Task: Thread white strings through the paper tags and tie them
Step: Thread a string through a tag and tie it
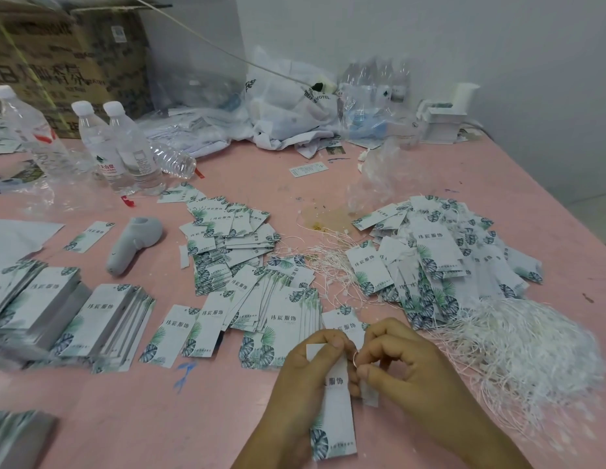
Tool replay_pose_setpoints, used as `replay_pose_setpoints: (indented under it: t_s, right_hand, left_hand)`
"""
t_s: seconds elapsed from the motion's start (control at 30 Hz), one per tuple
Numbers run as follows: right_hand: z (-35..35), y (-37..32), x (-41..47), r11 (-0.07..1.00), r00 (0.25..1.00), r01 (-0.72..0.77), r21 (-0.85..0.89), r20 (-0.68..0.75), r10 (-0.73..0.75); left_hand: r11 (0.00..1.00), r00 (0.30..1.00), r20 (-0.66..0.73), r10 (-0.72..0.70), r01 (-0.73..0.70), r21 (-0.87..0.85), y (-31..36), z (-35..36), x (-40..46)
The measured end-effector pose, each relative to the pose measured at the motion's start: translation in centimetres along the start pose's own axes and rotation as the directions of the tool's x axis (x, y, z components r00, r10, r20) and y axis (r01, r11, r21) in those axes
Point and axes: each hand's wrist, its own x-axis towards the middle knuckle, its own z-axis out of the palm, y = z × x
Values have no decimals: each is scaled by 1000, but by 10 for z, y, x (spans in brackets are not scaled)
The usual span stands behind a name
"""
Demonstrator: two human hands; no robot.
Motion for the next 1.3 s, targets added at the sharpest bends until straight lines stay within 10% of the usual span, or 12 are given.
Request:
replay_pose_setpoints:
  t_s: [0.37, 0.67, 1.3]
  right_hand:
    - [5, 0, 0, 991, 985, 98, -87, -130, -109]
    - [11, -1, -3, 932, 968, 210, -294, -70, -240]
    - [-58, 8, -5, 975, 976, -190, -113, 86, 200]
  left_hand:
    - [984, 992, 55, -117, 108, 143, -1, -2, -1]
    - [991, 992, 83, -92, 99, -85, 0, -1, 1]
    - [816, 999, 21, 45, -25, -577, 7, -12, 7]
